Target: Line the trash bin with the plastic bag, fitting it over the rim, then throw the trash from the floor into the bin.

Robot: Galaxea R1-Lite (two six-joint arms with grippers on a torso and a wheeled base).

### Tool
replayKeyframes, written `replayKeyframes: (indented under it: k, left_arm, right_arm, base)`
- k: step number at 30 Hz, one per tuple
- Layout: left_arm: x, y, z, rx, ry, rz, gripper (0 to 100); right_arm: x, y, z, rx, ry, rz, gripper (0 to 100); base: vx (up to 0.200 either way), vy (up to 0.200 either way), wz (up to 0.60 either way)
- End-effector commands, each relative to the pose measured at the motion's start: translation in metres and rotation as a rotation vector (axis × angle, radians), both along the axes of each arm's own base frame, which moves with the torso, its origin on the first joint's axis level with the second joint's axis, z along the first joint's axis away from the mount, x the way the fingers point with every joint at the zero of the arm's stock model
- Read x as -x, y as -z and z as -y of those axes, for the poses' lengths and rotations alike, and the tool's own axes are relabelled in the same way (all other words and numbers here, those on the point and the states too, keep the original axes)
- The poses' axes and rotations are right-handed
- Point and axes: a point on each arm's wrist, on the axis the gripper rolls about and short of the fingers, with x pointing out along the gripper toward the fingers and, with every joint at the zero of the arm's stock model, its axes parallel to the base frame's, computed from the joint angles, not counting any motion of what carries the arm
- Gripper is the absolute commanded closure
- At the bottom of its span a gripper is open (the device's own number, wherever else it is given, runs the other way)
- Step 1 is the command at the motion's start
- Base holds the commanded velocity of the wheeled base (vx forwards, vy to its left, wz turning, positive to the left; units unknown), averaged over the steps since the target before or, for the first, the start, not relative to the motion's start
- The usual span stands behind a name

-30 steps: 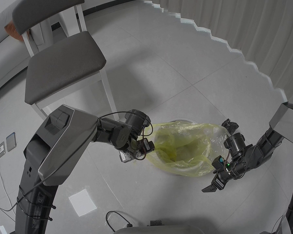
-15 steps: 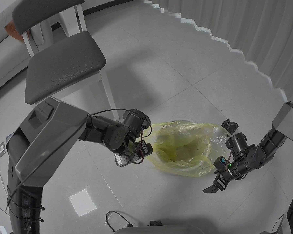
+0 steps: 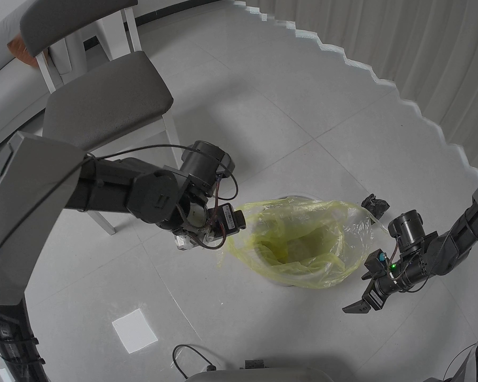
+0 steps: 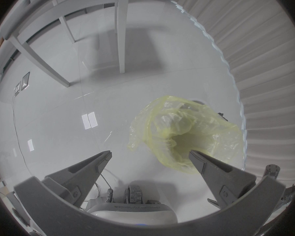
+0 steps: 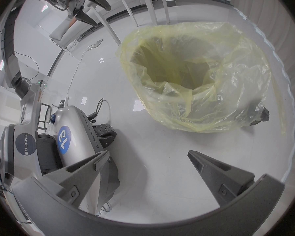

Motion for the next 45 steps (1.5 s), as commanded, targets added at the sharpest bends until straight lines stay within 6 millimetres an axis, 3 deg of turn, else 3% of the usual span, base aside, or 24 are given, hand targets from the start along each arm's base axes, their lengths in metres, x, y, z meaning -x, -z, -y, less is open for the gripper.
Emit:
replayKeyframes:
  k: [1, 8, 12, 21, 25, 31, 35, 45]
  left_arm:
    - [0.019, -0.022, 0.0, -0.006, 0.049, 0.004, 0]
    - [0.042, -0.054, 0.018, -0.003, 0.168, 0.071, 0]
    - [0.042, -0.059, 0.021, -0.011, 0.199, 0.096, 0]
    - [0.035, -0.051, 0.032, -0.01, 0.2, 0.107, 0]
    - [0.045, -0.07, 0.025, 0.008, 0.221, 0.138, 0]
    - [0.05, -0.067, 0.038, 0.089, 0.179, 0.122, 0]
    - [0.045, -0.061, 0.035, 0.098, 0.174, 0.088, 0]
    - [0.042, -0.052, 0.032, 0.075, 0.169, 0.056, 0]
  right_arm:
    - [0.005, -0.014, 0.002, -0.011, 0.005, 0.038, 0]
    - [0.015, -0.027, 0.01, -0.026, 0.017, 0.016, 0]
    - [0.016, -0.027, 0.011, -0.026, 0.018, 0.008, 0]
    - [0.015, -0.027, 0.011, -0.029, 0.017, 0.01, 0]
    - [0.016, -0.027, 0.011, -0.029, 0.017, 0.01, 0]
    - [0.015, -0.033, 0.01, -0.05, 0.012, 0.027, 0]
    - [0.01, -0.044, 0.011, -0.065, 0.023, 0.071, 0]
    - [0.007, -0.052, 0.011, -0.079, 0.038, 0.099, 0]
  base:
    - [0.0, 0.0, 0.0]
    - [0.0, 0.0, 0.0]
    - [0.0, 0.0, 0.0]
    - [0.0, 0.0, 0.0]
    - [0.0, 0.0, 0.0]
    - [0.0, 0.0, 0.0]
    - [0.0, 0.0, 0.0]
    - [0.2, 0.0, 0.0]
